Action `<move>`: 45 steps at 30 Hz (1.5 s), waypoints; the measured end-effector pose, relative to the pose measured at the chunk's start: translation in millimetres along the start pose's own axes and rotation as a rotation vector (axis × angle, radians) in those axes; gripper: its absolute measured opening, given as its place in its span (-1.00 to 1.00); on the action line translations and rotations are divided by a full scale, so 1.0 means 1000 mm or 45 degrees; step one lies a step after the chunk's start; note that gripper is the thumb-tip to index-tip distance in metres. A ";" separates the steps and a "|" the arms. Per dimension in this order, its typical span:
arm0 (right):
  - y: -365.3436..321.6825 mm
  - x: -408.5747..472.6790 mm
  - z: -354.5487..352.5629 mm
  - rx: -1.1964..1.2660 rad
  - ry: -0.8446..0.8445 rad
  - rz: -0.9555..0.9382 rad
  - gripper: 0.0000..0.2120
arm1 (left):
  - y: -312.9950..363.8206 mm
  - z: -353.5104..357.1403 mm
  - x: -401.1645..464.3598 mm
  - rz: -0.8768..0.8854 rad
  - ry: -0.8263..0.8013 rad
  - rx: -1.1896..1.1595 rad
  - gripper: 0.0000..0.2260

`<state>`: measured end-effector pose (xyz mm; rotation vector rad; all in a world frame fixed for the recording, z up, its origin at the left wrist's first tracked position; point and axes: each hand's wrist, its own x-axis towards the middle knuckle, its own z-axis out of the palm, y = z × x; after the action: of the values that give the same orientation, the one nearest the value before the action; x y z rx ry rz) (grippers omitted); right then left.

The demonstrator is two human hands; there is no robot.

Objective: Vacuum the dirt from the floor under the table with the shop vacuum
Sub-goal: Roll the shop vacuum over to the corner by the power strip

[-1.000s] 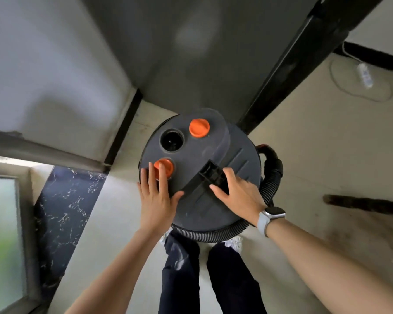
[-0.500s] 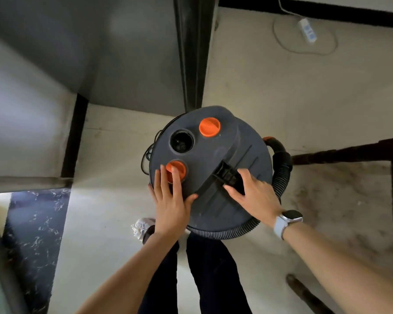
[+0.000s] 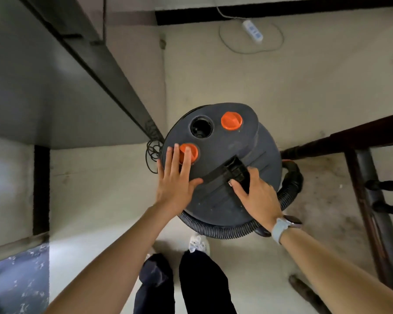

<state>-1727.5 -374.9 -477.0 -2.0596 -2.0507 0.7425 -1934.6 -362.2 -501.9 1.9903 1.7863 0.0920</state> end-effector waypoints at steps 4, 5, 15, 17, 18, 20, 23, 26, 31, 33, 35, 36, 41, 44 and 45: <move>0.002 0.016 -0.007 -0.003 0.061 0.076 -0.52 | 0.007 -0.009 0.029 0.061 -0.063 -0.050 -0.25; 0.002 0.020 -0.008 0.000 0.064 0.101 -0.52 | 0.006 -0.010 0.036 0.085 -0.066 -0.054 -0.23; -0.009 0.075 -0.030 -0.057 0.029 0.269 -0.56 | 0.004 -0.032 0.101 0.191 -0.137 -0.120 -0.19; -0.013 0.088 -0.035 -0.103 0.053 0.264 -0.56 | 0.004 -0.037 0.112 0.169 -0.163 -0.121 -0.22; -0.014 0.093 -0.037 -0.129 0.058 0.274 -0.55 | 0.004 -0.041 0.118 0.160 -0.172 -0.125 -0.23; -0.016 0.100 -0.037 -0.142 0.060 0.303 -0.52 | 0.004 -0.046 0.127 0.160 -0.177 -0.127 -0.24; -0.015 0.102 -0.035 -0.077 0.064 0.348 -0.53 | 0.004 -0.048 0.137 0.203 -0.194 -0.112 -0.24; -0.011 0.096 -0.030 0.001 0.103 0.405 -0.52 | 0.010 -0.050 0.146 0.272 -0.262 -0.016 -0.24; -0.019 0.110 -0.023 0.218 0.130 0.527 -0.55 | 0.018 -0.066 0.193 0.347 -0.354 0.078 -0.29; -0.022 0.125 -0.020 0.224 0.161 0.536 -0.49 | 0.020 -0.070 0.209 0.335 -0.324 0.093 -0.33; -0.027 0.140 -0.019 0.228 0.193 0.558 -0.46 | 0.021 -0.072 0.220 0.305 -0.282 0.105 -0.36; -0.028 0.148 -0.019 0.239 0.207 0.564 -0.45 | 0.019 -0.073 0.225 0.282 -0.258 0.115 -0.38; -0.032 0.189 -0.026 0.304 0.252 0.554 -0.45 | 0.021 -0.080 0.255 0.134 -0.238 0.022 -0.40; -0.032 0.213 -0.033 0.336 0.255 0.538 -0.49 | 0.022 -0.085 0.278 0.109 -0.258 -0.048 -0.40; -0.032 0.221 -0.035 0.349 0.252 0.533 -0.50 | 0.022 -0.088 0.285 0.101 -0.260 -0.049 -0.40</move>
<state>-1752.7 -149.9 -485.8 -2.3095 -1.3457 0.7869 -1901.3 -65.1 -487.2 1.9671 1.5667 -0.0496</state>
